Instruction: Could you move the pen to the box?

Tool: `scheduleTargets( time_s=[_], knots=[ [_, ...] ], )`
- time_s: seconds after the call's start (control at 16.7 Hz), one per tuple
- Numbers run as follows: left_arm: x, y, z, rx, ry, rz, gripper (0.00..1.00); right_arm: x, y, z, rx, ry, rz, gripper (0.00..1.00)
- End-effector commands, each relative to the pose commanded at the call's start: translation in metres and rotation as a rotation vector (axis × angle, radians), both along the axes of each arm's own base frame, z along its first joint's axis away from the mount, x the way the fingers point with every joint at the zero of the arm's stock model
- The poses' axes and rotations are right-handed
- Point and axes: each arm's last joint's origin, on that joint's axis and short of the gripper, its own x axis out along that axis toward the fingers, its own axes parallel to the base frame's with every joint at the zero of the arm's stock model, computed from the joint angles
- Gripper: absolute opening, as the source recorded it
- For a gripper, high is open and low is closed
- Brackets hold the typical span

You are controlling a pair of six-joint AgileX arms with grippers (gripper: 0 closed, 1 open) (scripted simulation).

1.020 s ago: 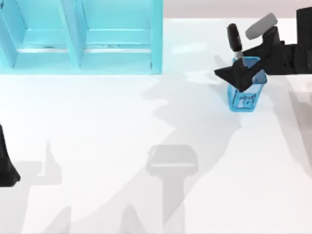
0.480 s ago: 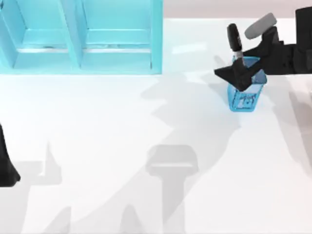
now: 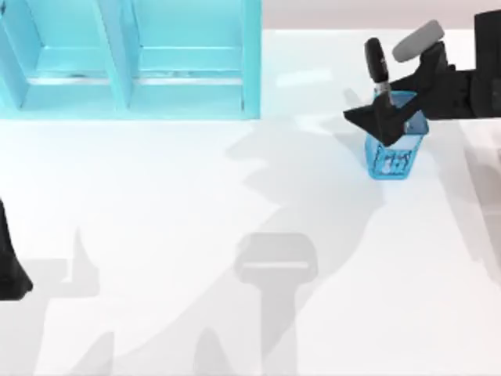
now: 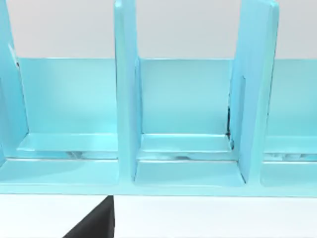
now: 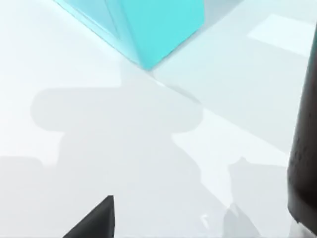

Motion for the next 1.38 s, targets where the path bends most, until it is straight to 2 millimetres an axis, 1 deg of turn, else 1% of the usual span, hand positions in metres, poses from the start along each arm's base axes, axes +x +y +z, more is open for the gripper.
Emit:
scheduleTargets(
  time_s=[0.3, 0.36, 0.48, 0.6, 0.78, 0.96, 1.2, 1.38],
  knots=[
    [0.000, 0.000, 0.000, 0.000, 0.000, 0.000, 1.00, 0.000, 0.000, 0.000, 0.000, 0.000, 0.000, 0.00],
    [0.000, 0.000, 0.000, 0.000, 0.000, 0.000, 1.00, 0.003, 0.000, 0.009, 0.004, -0.022, -0.001, 0.00],
    [0.000, 0.000, 0.000, 0.000, 0.000, 0.000, 1.00, 0.005, -0.003, 0.011, 0.003, -0.024, -0.002, 0.00],
    [0.000, 0.000, 0.000, 0.000, 0.000, 0.000, 1.00, 0.011, -0.013, 0.020, -0.001, -0.029, -0.002, 0.00],
    [0.000, 0.000, 0.000, 0.000, 0.000, 0.000, 1.00, 0.021, -0.040, 0.042, -0.009, -0.027, 0.003, 0.00],
    [0.000, 0.000, 0.000, 0.000, 0.000, 0.000, 1.00, 0.025, -0.075, 0.075, -0.012, -0.011, 0.010, 0.00],
    [0.000, 0.000, 0.000, 0.000, 0.000, 0.000, 1.00, 0.015, -0.119, 0.122, -0.001, 0.006, 0.009, 0.00],
    [0.000, 0.000, 0.000, 0.000, 0.000, 0.000, 1.00, 0.005, -0.142, 0.150, 0.004, -0.010, 0.002, 0.00]
  ],
)
